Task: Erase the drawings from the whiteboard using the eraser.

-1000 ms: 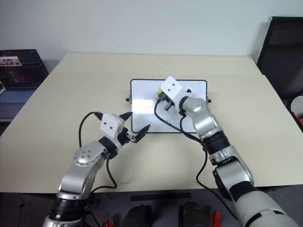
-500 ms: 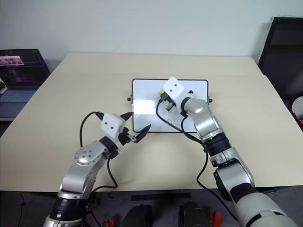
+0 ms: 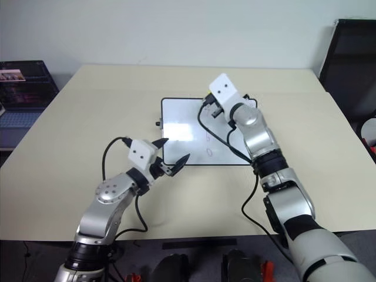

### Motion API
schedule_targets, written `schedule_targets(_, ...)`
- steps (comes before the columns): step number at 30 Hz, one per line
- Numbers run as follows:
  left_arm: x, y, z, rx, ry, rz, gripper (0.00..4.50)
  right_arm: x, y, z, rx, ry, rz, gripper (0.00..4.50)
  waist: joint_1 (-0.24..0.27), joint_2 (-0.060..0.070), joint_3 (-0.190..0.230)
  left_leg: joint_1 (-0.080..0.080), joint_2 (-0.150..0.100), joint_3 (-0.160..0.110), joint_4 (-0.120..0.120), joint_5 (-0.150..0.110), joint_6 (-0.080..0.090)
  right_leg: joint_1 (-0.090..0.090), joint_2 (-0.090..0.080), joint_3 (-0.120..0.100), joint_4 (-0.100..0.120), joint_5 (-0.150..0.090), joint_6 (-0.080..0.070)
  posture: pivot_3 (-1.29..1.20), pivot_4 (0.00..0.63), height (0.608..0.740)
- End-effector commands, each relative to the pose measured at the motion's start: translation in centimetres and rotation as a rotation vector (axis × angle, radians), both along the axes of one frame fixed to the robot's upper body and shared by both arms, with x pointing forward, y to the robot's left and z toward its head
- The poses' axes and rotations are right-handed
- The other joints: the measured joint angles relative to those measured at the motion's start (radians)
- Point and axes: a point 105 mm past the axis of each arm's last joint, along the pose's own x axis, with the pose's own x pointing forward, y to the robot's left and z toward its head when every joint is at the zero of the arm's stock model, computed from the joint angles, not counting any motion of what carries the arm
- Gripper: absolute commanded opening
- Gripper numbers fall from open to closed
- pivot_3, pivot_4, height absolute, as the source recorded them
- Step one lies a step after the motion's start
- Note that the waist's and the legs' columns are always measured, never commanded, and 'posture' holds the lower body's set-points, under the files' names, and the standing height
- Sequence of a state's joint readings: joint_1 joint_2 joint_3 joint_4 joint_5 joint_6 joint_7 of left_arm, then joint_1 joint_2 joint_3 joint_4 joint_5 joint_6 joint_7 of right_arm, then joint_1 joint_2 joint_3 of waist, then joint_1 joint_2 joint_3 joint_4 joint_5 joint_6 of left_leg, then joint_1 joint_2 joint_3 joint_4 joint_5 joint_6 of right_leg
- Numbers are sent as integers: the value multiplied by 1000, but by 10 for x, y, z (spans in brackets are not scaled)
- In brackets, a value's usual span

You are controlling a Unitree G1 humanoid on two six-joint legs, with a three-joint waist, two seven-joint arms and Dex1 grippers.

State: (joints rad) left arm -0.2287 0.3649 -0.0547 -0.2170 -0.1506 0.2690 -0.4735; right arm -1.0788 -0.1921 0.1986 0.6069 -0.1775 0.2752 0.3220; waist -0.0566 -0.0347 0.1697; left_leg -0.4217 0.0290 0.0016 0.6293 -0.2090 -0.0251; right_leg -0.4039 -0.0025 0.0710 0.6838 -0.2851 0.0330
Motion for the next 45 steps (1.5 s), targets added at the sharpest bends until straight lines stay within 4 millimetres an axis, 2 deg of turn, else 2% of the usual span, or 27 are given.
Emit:
schedule_targets(1, -2, 0, 10, 0, -48, -2, 4500, -4, 16, 0, -56, -7, 57, 797, 0, 0, 0, 0, 0, 0, 0, 0, 0, 0, 0, 0, 0, 0, 0, 0, 150, 740)
schedule_targets(6, -2, 5, 11, 0, -55, 18, 4500, -10, 28, -15, -110, 39, 113, 797, 0, 0, 0, 0, 0, 0, 0, 0, 0, 0, 0, 0, 0, 0, 0, 0, 150, 740)
schedule_targets(9, -2, 6, 12, 0, -57, 24, 4500, -13, 29, -23, -131, 63, 128, 797, 0, 0, 0, 0, 0, 0, 1, 0, 0, 1, 0, 0, 1, 0, 0, 0, 150, 740)
schedule_targets(12, -2, 7, 12, 1, -58, 29, 4500, -22, 31, -44, -197, 119, 174, 797, 0, 0, 0, 1, 0, -1, 1, 0, 0, 1, 0, 0, 0, 0, 0, 0, 150, 740)
schedule_targets(14, -3, 8, 12, 0, -58, 31, 4500, -26, 30, -47, -202, 126, 180, 797, 0, 0, 0, 1, 0, -1, 1, 0, 0, 1, 0, 0, 0, 0, 0, 0, 150, 740)
schedule_targets(23, -2, 2, 10, -4, -54, 15, 4500, -22, 14, -29, -152, 76, 117, 797, 3, 0, 0, 1, 0, -1, 2, 0, 0, 1, 0, 0, 2, 0, 0, 0, 150, 740)
schedule_targets(30, 0, -3, 10, -5, -55, -13, 4500, -10, -6, 6, -67, -38, 13, 797, 10, 0, 0, 1, -1, 0, 2, 0, 0, 1, 0, 0, 2, 0, 0, 0, 150, 740)
schedule_targets(34, 1, -4, 10, -6, -58, -15, 4500, -6, -8, 9, -65, -54, -8, 797, 8, 0, 0, 1, 0, 0, 1, 0, 0, 1, 0, 0, 1, 0, 0, 0, 150, 740)
schedule_targets(37, 1, -4, 11, -6, -60, -14, 4500, -5, -6, 2, -95, -37, -1, 797, 3, 0, 0, 1, 0, 0, 0, 0, 0, 1, 0, 0, 0, 0, 0, 0, 150, 740)
schedule_targets(42, 0, -2, 11, -7, -61, -2, 4500, -11, 7, -30, -212, 75, 84, 797, 1, 0, 0, 1, 0, 0, 1, 0, 0, 1, 0, 0, 0, 0, 0, 0, 150, 740)
schedule_targets(45, -1, -1, 12, -8, -61, 1, 4500, -14, 12, -39, -240, 114, 117, 797, -1, 0, 0, 4, 0, 0, 1, 0, 0, 4, 0, 0, 0, 0, 0, 0, 150, 740)
